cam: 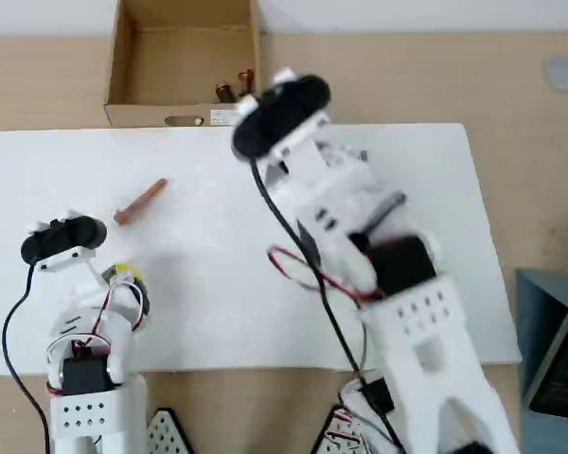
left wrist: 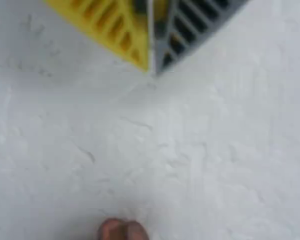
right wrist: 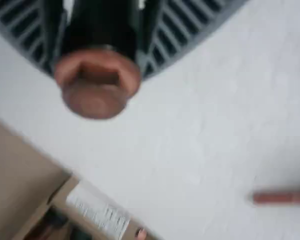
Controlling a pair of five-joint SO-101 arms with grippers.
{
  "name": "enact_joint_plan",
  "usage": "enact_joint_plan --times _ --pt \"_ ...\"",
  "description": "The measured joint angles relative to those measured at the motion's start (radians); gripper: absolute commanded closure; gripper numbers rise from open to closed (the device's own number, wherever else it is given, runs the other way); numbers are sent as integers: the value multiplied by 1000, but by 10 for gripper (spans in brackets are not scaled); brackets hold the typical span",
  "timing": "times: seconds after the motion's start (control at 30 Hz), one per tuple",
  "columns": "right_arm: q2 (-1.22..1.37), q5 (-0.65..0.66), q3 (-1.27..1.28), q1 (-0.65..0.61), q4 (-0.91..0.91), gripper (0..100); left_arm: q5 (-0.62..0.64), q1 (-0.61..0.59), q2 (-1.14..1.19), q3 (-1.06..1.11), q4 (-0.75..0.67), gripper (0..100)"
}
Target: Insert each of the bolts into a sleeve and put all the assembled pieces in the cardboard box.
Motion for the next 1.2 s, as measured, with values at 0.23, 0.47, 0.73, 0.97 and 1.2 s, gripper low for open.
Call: enact_joint_plan --times 0.23,0.47,0.73,0.97,1.2 --pt "278 40 -98 8 -230 989 0 0 0 0 0 998" --pt "543 172 -224 8 -437 989 0 0 0 0 0 998" --pt "799 334 -410 6 -569 989 0 0 0 0 0 998" --pt "1048 459 -601 11 -690 989 0 0 0 0 0 998" --pt "1300 512 -824 31 -752 987 0 0 0 0 0 998"
